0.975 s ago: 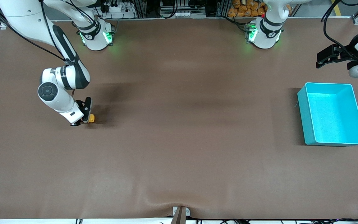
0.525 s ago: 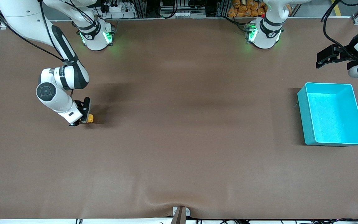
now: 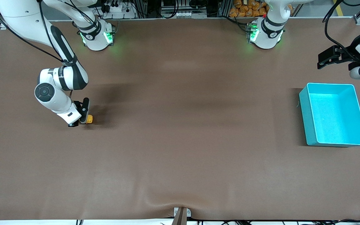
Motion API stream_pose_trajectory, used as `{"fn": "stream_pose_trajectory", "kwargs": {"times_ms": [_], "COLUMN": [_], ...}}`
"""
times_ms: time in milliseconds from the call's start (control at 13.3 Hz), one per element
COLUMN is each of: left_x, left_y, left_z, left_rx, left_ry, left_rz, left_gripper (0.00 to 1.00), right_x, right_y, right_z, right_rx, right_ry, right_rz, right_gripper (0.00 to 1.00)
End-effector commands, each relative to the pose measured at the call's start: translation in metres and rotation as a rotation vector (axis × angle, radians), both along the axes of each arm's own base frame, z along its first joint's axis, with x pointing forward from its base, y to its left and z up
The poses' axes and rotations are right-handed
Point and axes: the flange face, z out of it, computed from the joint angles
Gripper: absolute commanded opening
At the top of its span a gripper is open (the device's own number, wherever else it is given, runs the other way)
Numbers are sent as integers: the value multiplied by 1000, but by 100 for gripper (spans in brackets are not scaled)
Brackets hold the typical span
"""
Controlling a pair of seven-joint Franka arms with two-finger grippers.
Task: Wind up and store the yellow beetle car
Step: 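Press the car down and drag it backward with the right gripper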
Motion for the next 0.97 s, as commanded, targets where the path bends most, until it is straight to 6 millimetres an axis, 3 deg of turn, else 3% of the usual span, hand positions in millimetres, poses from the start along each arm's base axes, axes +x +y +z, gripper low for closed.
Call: {"fn": "stream_pose_trajectory", "kwargs": {"times_ms": [0, 900], "left_x": [-1, 0], "left_y": [-2, -3], "left_z": [2, 1], "left_rx": [14, 12], "left_ry": [-11, -11], "left_rz": [13, 13], "left_gripper": [100, 100], "right_x": [1, 2], "right_y": [-19, -82], "right_z": [-32, -46], "right_rx": [-6, -4], "right_ry": [32, 54], "right_rz": [27, -18], "right_gripper": [31, 31]}}
